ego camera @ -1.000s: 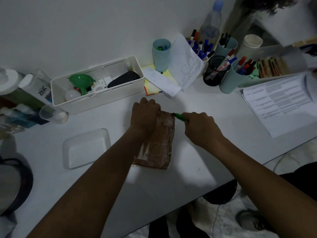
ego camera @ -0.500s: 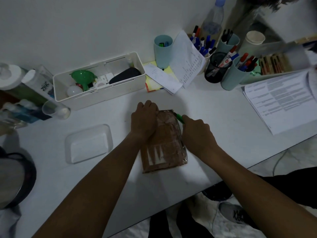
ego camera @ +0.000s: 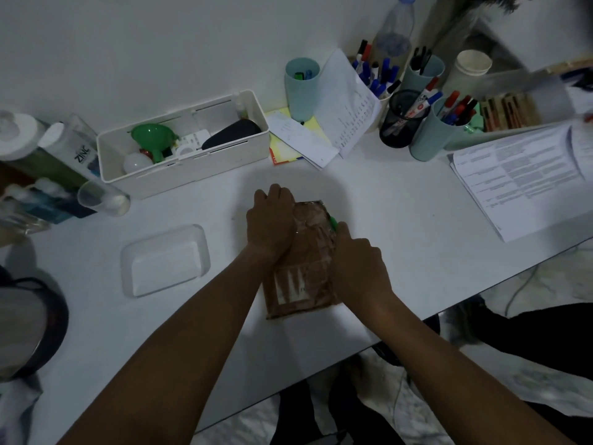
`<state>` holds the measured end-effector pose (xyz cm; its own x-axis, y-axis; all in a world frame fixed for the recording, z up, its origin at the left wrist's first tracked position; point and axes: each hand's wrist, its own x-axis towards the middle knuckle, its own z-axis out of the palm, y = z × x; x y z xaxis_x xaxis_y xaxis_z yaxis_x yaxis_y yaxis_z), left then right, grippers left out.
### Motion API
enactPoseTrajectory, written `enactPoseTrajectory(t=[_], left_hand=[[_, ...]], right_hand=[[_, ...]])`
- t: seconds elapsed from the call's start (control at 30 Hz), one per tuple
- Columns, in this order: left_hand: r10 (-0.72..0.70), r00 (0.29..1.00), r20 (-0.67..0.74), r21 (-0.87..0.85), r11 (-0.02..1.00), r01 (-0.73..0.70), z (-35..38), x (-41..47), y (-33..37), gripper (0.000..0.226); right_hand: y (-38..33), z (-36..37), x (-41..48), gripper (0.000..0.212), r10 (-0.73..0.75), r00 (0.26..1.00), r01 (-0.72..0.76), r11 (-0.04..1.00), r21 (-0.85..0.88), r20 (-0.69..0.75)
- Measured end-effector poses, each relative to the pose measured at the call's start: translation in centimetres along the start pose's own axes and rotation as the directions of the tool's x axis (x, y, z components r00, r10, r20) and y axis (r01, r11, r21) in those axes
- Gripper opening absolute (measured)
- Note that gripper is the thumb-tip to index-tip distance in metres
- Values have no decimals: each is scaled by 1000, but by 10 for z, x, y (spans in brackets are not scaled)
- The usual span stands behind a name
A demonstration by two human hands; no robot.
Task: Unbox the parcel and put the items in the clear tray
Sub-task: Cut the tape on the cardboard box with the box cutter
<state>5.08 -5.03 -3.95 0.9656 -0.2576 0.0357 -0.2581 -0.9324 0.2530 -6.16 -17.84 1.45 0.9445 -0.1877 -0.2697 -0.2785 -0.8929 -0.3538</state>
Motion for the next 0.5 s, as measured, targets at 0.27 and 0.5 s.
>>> enactPoseTrajectory(t=[0.27, 0.5], left_hand=[[24, 999, -43, -9, 1000, -24, 0, -2, -11, 11], [8, 998, -60, -52, 999, -11, -1, -4, -19, 12]], right_hand=[[-1, -10, 1, 40, -48, 999, 48, 998, 36, -1], [-1, -11, 8, 55, -67, 998, 67, 998, 18, -23]])
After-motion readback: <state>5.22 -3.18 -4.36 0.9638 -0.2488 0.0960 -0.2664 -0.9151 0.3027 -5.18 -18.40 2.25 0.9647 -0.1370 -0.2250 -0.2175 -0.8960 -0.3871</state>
